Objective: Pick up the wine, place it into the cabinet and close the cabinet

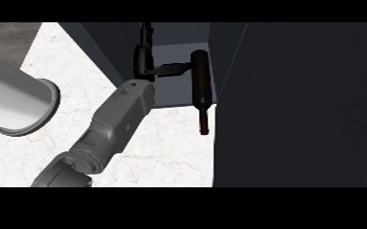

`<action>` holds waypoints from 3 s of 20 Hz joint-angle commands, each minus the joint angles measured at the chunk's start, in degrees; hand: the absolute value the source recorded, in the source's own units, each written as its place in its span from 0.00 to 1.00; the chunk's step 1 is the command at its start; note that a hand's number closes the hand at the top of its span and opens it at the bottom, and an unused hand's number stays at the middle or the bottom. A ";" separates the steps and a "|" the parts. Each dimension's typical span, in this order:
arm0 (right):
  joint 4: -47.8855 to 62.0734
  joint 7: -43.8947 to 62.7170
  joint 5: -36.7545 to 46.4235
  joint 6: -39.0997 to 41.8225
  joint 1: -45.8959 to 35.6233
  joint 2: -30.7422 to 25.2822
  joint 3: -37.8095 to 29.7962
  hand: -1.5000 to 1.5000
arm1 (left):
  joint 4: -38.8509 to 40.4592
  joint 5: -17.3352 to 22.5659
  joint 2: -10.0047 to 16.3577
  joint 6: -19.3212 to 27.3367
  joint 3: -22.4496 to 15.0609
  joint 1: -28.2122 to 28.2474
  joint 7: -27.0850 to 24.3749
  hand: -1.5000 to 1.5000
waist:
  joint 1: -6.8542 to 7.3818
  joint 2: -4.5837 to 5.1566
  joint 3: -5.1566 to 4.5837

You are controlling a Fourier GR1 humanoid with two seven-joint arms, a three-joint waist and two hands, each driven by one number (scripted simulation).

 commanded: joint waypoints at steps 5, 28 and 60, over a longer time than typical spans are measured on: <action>-4.23 2.42 -2.21 -0.26 0.83 -0.88 -0.08 0.00 | -0.42 3.95 0.08 -4.44 0.78 5.74 -3.68 0.00 | 0.45 -0.34 -0.17; -7.59 3.72 -1.21 -2.48 3.21 -0.67 0.27 0.00 | -32.43 22.99 0.08 8.12 -31.02 23.46 4.09 0.00 | 2.90 -1.36 -0.09; -4.32 5.43 -6.91 -0.68 0.95 -1.99 -2.28 0.00 | -99.27 5.48 16.93 26.41 -50.43 62.46 17.39 0.00 | 4.57 -1.18 -0.10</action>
